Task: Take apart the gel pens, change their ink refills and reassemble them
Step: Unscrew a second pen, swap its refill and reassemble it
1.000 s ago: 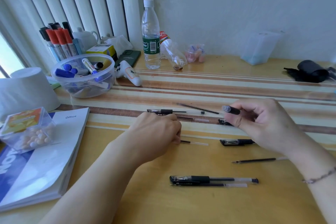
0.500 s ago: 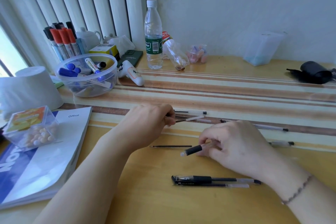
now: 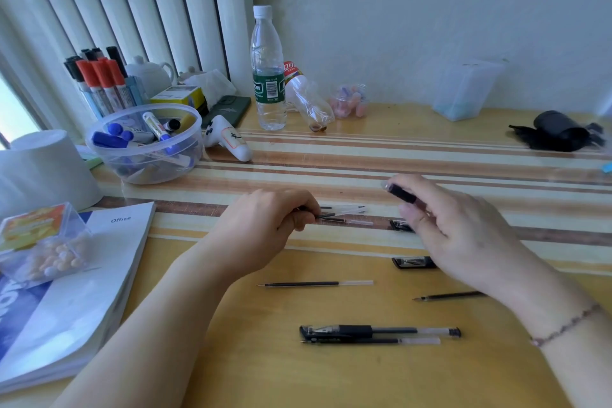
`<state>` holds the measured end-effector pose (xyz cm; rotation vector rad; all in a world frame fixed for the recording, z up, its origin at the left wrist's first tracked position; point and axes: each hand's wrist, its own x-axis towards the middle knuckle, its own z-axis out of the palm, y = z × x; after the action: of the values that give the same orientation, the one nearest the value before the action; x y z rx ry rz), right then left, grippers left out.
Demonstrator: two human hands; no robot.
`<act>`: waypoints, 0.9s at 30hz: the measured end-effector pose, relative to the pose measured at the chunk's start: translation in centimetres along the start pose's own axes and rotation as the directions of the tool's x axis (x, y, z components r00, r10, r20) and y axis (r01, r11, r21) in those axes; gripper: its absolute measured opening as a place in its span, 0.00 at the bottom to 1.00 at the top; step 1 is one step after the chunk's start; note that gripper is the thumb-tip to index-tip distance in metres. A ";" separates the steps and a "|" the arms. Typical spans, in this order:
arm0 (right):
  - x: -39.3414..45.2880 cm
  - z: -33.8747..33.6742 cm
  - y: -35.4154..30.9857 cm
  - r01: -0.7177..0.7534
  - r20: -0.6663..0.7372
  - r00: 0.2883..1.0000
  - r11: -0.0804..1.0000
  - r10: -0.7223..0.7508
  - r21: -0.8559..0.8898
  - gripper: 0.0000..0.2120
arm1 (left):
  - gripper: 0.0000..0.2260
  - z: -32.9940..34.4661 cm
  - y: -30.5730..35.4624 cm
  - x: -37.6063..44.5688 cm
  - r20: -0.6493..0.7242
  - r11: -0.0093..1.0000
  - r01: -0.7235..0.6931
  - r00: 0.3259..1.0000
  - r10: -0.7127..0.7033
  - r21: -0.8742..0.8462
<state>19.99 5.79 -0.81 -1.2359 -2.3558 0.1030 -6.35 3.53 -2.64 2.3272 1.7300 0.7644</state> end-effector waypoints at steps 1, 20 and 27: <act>0.0 0.0 -0.2 0.005 0.017 1.000 1.000 -0.005 0.020 0.17 | 0.09 0.0 0.1 0.0 -0.020 1.000 -0.015 1.000 0.015 -0.012; -0.2 0.7 -0.6 0.114 -0.019 0.993 0.991 -0.113 0.065 0.13 | 0.08 0.1 0.8 -0.1 0.004 0.999 -0.023 1.000 0.023 -0.031; -0.2 0.3 -0.7 0.113 -0.014 0.994 0.990 -0.112 0.081 0.12 | 0.08 0.3 0.7 -0.1 0.006 0.999 -0.010 1.000 0.011 -0.035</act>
<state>19.40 5.22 -0.95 -1.0608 -2.3831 0.1548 -5.62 3.22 -2.61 2.3150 1.6890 0.7824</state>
